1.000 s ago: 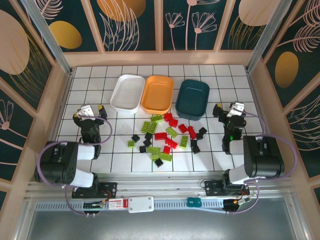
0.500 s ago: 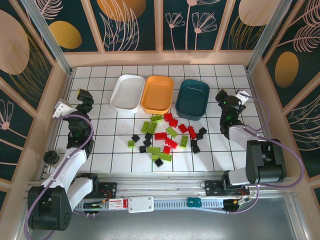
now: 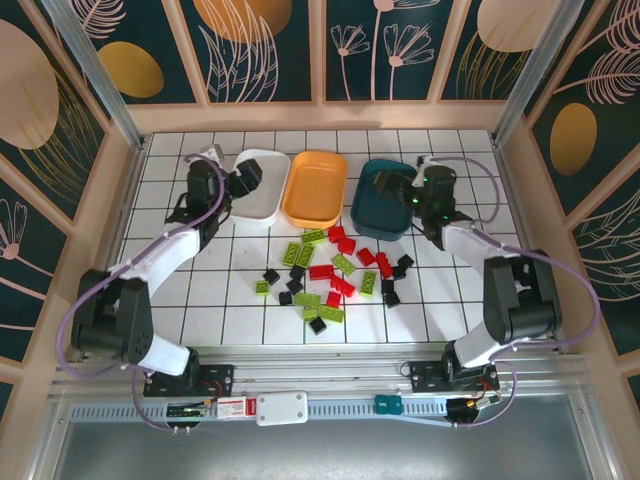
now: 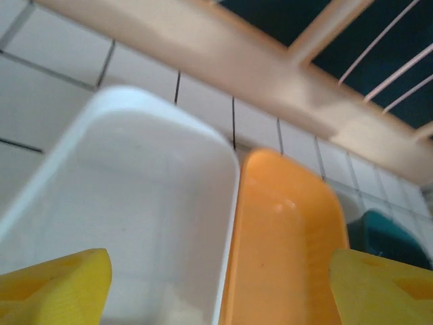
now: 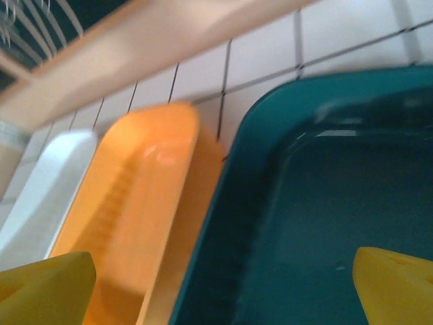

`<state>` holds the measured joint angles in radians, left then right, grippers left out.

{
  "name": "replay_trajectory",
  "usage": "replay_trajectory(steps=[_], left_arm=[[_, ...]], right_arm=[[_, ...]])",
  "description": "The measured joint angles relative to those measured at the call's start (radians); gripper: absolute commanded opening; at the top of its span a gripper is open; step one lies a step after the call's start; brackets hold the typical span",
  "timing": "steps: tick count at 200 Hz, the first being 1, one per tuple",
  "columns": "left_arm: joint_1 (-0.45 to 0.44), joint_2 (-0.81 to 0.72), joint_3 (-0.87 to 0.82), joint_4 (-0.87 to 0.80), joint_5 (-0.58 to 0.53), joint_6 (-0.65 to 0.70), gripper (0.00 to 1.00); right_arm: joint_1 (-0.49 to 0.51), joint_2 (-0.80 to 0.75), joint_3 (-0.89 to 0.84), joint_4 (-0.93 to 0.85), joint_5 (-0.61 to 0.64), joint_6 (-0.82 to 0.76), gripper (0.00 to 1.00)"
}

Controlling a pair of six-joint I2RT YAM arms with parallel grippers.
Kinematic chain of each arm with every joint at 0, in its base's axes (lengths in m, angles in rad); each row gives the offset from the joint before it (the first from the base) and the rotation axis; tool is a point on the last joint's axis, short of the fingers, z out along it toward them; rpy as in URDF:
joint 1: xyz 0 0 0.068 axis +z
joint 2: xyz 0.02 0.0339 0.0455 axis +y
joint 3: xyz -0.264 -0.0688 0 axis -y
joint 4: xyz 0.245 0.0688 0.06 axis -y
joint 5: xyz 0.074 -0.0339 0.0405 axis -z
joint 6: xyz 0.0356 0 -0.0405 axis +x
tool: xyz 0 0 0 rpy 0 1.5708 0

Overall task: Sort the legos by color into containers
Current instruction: Move the container to the top-center of the table.

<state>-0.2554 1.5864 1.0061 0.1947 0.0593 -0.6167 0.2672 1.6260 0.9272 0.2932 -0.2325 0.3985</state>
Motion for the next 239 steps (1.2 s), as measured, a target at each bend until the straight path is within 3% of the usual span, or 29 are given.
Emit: replay_trajectory(steps=[44, 99, 167, 239], left_arm=[[-0.025, 0.201, 0.171, -0.073, 0.029, 0.053, 0.76], [-0.053, 0.344, 0.247, -0.082, 0.055, 0.060, 0.74], [-0.126, 0.360, 0.202, -0.049, 0.076, -0.018, 0.65], [-0.165, 0.311, 0.053, -0.018, 0.071, -0.180, 0.63]], right_arm=[[0.051, 0.141, 0.072, -0.083, -0.058, -0.016, 0.98], [0.051, 0.250, 0.193, -0.173, -0.129, -0.055, 0.92], [0.051, 0.348, 0.293, -0.259, -0.233, -0.128, 0.81], [0.093, 0.388, 0.348, -0.354, -0.279, -0.196, 0.76]])
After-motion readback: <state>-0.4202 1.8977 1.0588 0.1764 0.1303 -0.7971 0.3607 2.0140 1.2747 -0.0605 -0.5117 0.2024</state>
